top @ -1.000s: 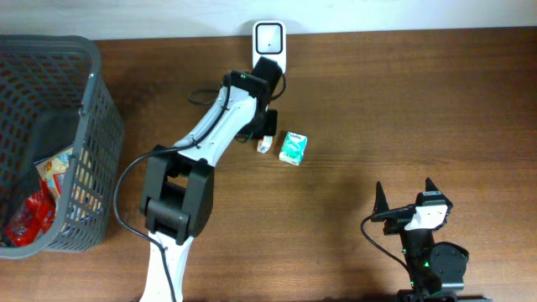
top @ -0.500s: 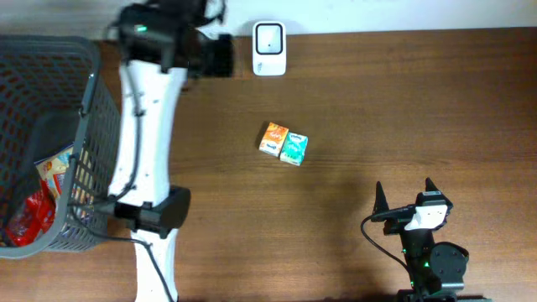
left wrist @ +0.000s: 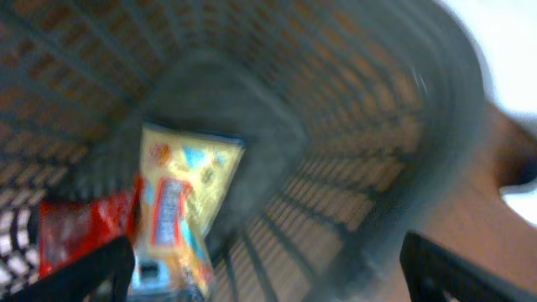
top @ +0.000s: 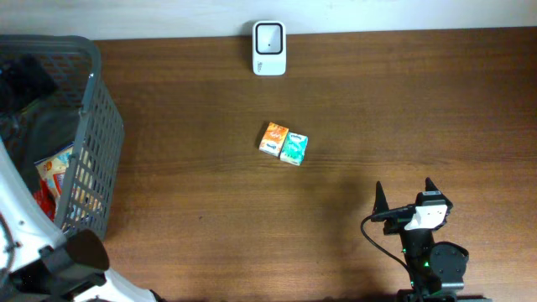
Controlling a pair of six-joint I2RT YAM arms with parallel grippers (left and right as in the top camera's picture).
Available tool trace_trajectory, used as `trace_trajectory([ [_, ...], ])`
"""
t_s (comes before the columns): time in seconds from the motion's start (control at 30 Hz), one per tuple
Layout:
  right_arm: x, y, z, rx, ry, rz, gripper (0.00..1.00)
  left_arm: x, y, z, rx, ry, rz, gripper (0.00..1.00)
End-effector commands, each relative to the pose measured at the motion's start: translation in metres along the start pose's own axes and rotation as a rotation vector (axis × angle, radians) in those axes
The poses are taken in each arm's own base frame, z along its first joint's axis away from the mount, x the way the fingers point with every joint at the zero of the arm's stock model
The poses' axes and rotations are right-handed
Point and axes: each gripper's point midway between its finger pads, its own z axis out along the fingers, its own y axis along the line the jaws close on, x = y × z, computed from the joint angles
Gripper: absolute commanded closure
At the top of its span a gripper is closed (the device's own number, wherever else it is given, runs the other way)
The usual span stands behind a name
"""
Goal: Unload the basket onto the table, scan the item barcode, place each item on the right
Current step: 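Reach into the basket and grasp the cream snack bag with the left gripper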
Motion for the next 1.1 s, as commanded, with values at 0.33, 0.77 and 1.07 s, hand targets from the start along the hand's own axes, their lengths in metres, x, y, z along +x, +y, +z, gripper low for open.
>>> trace_trajectory([
  [0.33,0.003,-0.002,0.0,0.008,0.002,0.005,0.02,0.139,0.084,0.17,-0.169,0.408,-0.073,0.13],
  [0.77,0.003,-0.002,0.0,0.008,0.002,0.005,0.02,0.177,0.096,0.203,-0.263,0.463,-0.058,0.87],
  [1.07,0.003,-0.002,0.0,0.008,0.002,0.005,0.02,0.023,0.016,0.061,0.065,0.063,-0.066,1.0],
])
